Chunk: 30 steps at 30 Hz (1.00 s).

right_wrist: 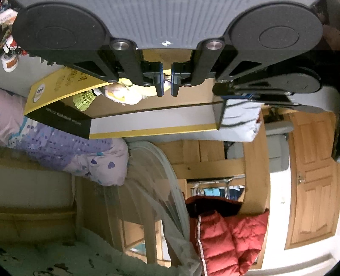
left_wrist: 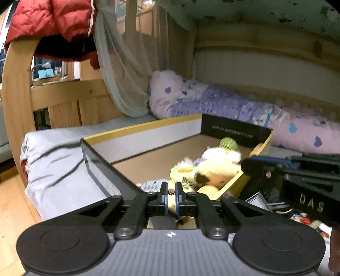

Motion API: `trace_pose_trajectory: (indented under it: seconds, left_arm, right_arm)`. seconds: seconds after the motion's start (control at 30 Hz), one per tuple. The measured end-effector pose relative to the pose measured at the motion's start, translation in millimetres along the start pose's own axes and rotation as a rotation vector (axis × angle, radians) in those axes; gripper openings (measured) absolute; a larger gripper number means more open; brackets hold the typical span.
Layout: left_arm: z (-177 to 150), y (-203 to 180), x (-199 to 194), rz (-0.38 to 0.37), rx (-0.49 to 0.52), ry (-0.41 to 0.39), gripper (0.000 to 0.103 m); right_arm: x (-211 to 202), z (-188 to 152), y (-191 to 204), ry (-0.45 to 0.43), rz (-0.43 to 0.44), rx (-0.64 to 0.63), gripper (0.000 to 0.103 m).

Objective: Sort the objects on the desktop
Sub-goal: 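Open both grippers above the yellow box to drop the pieces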

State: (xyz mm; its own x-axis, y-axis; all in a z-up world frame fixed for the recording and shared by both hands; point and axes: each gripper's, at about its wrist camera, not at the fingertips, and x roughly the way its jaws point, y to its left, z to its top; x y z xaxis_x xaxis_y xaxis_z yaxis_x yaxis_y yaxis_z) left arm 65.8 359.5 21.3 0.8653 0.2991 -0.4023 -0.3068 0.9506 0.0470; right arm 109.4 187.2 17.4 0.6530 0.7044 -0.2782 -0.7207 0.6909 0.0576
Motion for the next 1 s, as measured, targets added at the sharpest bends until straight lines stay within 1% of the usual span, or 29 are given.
trace_pose_trajectory:
  seconds: [0.13,0.27,0.4,0.5,0.57,0.63,0.67,0.73,0.77,0.83,0.9,0.97,1.0]
  left_arm:
    - [-4,1,8,0.004,0.013,-0.011,0.007]
    - [-5,1,12,0.003,0.010,-0.015,0.007]
    - [-7,2,12,0.014,0.000,-0.029,0.008]
    - [-7,0,12,0.020,0.012,-0.039,0.009]
    - [-6,1,11,0.013,-0.003,-0.036,0.012]
    - [-4,4,8,0.009,-0.032,-0.042,0.026]
    - [-4,4,6,0.015,-0.038,-0.049,0.029]
    - [-3,7,2,0.046,-0.047,-0.055,0.045]
    - [-3,10,1,0.057,-0.062,-0.050,0.048]
    - [-4,20,-1,0.044,-0.114,-0.037,0.051]
    - [-7,30,-7,0.037,-0.171,-0.036,0.052]
    - [-9,38,-13,0.045,-0.206,-0.042,0.054]
    - [-10,41,-16,0.048,-0.216,-0.046,0.054]
  right_arm:
    - [19,-3,-2,0.005,0.010,0.001,0.008]
    - [37,-1,2,0.015,0.047,0.017,0.008]
    - [52,1,5,0.050,0.100,0.060,0.008]
    - [59,-1,2,0.080,0.105,0.097,0.008]
    - [62,-3,0,0.097,0.110,0.118,0.008]
    - [66,-4,-3,0.113,0.120,0.147,0.008]
    - [66,-5,-5,0.119,0.119,0.156,0.010]
    - [67,-5,-7,0.120,0.109,0.179,0.010]
    - [68,-5,-9,0.121,0.111,0.193,0.010]
    - [69,-4,-12,0.129,0.123,0.217,0.012]
    - [70,-4,-12,0.135,0.137,0.223,0.019]
    - [68,-3,-11,0.128,0.155,0.230,0.033]
    - [66,-3,-12,0.123,0.168,0.238,0.037]
